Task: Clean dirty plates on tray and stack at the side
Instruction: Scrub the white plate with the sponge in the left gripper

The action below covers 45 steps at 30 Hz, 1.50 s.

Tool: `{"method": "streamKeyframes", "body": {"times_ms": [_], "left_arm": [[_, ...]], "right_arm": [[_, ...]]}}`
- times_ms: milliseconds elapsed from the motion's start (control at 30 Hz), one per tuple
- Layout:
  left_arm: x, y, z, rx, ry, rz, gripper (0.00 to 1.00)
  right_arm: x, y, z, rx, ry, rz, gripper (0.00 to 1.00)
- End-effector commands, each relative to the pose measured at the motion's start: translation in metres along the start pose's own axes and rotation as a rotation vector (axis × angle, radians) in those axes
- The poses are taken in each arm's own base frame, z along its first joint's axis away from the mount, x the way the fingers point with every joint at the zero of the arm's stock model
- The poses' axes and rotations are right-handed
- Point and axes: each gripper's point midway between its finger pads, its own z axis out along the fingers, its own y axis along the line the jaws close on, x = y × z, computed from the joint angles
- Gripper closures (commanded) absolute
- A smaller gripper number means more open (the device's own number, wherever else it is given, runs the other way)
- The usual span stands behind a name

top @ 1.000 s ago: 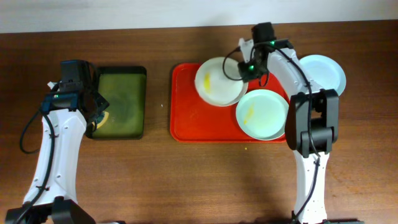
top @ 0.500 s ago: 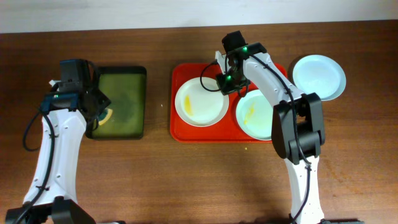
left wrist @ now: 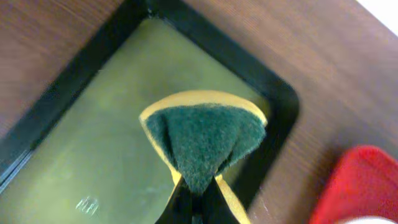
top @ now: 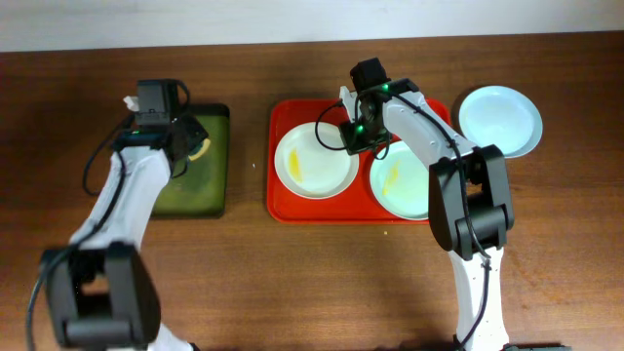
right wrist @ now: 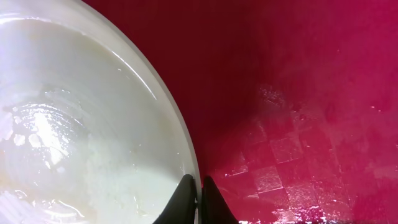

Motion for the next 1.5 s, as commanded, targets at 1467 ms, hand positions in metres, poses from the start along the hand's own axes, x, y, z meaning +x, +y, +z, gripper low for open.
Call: {"method": "streamKeyframes", "body": {"times_ms": [1467], "left_arm": [[0.137, -0.142, 0.058, 0.116, -0.007, 0.43, 1.0]], "right_arm": [[-0.003, 0.014, 0.002, -0.009, -0.02, 0.173, 0.96]]}}
